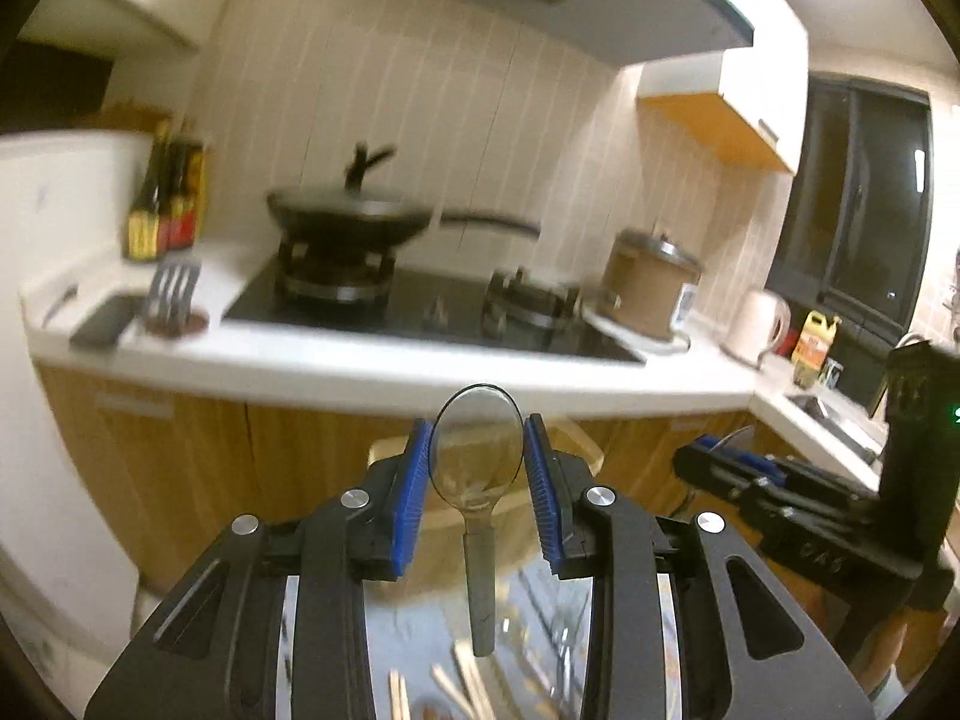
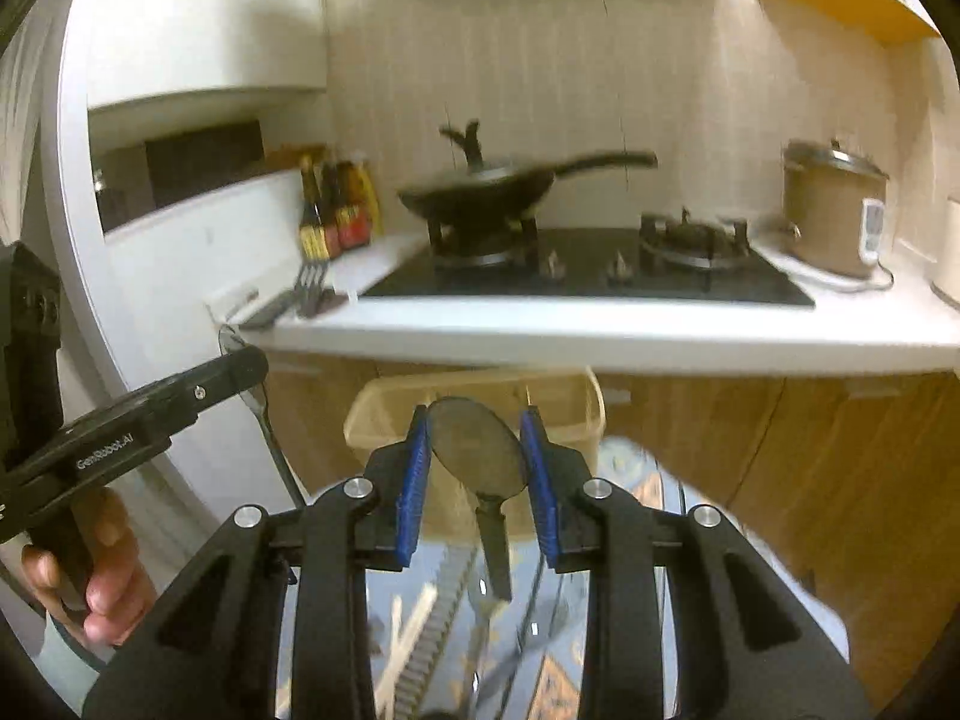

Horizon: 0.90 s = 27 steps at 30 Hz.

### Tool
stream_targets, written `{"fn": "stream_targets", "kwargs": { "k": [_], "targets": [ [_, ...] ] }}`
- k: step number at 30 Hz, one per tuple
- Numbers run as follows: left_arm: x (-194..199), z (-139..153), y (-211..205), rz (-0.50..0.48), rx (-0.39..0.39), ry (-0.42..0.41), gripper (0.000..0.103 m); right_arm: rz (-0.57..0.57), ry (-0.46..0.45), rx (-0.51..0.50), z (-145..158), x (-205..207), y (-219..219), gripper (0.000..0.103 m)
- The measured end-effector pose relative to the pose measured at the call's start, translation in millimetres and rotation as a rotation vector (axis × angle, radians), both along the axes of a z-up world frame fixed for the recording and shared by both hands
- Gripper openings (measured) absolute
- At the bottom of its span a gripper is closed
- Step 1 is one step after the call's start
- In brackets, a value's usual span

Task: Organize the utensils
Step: 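Lift both held spoons and carry them over the beige basket, then lower both spoons into the basket and open both grippers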

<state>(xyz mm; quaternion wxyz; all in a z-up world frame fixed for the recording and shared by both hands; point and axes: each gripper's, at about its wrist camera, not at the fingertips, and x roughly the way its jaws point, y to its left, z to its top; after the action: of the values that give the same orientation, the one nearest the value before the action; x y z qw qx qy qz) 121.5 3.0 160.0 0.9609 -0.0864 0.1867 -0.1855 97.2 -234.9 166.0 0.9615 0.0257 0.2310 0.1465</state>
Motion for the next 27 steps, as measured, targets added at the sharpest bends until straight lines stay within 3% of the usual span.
{"fn": "stream_targets", "kwargs": {
  "k": [5,10,15,27],
  "targets": [
    [15,38,-8,0.019,0.019,-0.093,0.029,-0.01,-0.063,0.009,31,26,4,0.027],
    [37,40,-17,0.042,0.056,-0.117,0.029,-0.059,-0.11,0.003,44,54,-1,0.027],
    [56,22,-19,0.091,0.104,-0.127,0.029,-0.099,-0.092,-0.004,24,90,-8,0.027],
    [92,-35,-12,0.09,0.094,-0.041,0.03,-0.136,-0.006,-0.066,-38,130,-3,0.027]
  ]
}}
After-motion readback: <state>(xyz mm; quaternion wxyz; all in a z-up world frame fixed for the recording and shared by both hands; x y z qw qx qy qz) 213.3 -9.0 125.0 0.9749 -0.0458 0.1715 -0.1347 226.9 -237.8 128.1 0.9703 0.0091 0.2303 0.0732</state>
